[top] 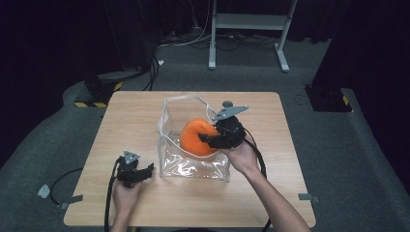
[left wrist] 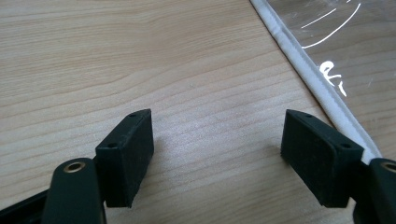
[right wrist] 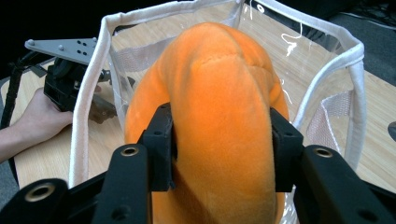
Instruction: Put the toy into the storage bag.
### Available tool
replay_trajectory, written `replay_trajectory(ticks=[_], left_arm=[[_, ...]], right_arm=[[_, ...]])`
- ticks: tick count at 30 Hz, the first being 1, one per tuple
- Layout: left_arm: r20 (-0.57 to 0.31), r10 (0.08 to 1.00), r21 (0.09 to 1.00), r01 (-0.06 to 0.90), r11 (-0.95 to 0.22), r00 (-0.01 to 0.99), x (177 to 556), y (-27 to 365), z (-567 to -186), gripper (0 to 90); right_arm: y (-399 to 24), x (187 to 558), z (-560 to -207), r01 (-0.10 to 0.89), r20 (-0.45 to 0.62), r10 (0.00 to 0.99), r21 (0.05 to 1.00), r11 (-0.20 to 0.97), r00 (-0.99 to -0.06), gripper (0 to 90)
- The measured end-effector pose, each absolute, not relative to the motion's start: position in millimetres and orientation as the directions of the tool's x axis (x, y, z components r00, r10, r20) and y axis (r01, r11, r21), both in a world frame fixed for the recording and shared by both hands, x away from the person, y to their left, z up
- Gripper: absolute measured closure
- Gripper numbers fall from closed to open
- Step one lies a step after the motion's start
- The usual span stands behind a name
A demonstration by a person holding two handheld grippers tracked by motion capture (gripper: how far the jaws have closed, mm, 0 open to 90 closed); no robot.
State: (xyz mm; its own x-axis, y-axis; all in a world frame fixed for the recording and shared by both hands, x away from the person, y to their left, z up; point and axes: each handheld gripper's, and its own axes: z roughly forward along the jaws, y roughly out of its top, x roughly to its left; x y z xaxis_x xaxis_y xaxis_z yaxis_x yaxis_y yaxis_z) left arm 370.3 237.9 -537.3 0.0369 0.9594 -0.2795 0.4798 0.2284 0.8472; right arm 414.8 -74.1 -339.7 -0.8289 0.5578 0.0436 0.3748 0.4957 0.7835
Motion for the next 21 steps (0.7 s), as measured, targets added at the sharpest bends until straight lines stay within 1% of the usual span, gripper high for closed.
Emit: replay_trajectory(ticks=[7, 21], left_arm=[[-0.279, 0.96, 0.847, 0.479, 0.228, 0.037, 370.4, 237.8, -537.4, 25.4], [-0.278, 0.96, 0.848, 0.479, 0.228, 0.037, 370.4, 237.8, -537.4, 25.4]], right_arm=[[-76.0, 414.5, -342.4, 0.389, 0.046, 0.569, 0.774, 0.499, -0.821, 47.5], [-79.9, 416.1, -348.0, 0.408, 0.05, 0.574, 0.753, 0.516, -0.818, 43.1]])
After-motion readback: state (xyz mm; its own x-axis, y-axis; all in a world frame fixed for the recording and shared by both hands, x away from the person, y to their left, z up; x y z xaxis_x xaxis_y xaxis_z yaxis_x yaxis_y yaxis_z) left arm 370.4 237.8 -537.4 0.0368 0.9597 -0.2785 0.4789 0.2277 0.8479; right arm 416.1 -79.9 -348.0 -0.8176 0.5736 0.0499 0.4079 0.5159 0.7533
